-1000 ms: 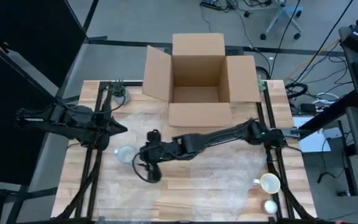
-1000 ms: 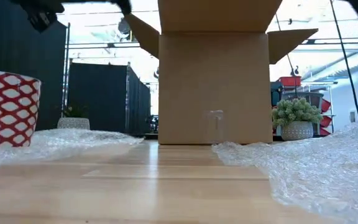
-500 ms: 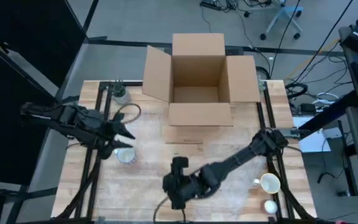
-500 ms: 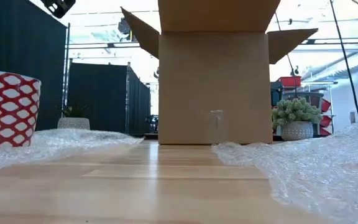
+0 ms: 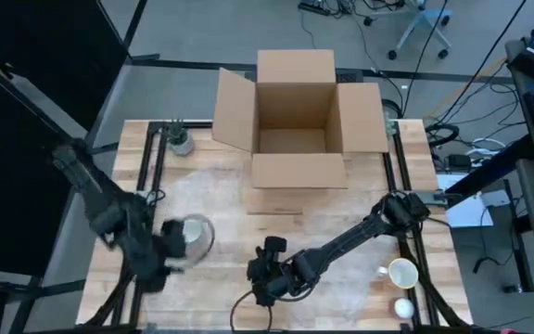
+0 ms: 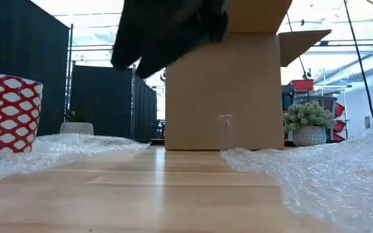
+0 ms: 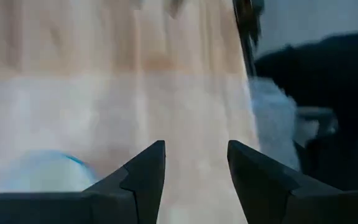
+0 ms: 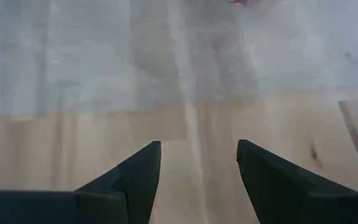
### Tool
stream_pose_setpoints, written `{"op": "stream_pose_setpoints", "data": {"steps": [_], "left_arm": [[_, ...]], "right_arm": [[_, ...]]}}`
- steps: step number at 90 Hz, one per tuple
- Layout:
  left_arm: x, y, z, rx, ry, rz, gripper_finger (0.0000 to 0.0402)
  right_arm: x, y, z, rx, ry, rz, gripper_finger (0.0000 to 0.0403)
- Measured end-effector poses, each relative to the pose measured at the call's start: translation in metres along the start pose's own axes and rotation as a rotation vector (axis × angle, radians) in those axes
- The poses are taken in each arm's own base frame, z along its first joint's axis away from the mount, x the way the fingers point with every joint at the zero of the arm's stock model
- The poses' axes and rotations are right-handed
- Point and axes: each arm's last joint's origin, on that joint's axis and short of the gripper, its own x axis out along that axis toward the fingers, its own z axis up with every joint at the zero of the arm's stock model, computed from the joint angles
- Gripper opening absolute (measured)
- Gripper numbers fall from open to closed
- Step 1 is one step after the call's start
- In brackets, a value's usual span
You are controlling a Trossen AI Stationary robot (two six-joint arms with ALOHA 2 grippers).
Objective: Wrap mug
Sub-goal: Wrap the red patterned mug with the left transparent bubble wrap
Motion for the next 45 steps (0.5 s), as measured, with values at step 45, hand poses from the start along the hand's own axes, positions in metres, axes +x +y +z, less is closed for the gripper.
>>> {"op": "stream_pose_setpoints", "data": {"steps": [45], "left_arm": [[0.105,-0.082,-0.056,-0.029,0.178,0.059,0.0162]], "right_arm": [[0.013,0.006,-0.004,0.125,-0.100,0.063,0.0196]]}}
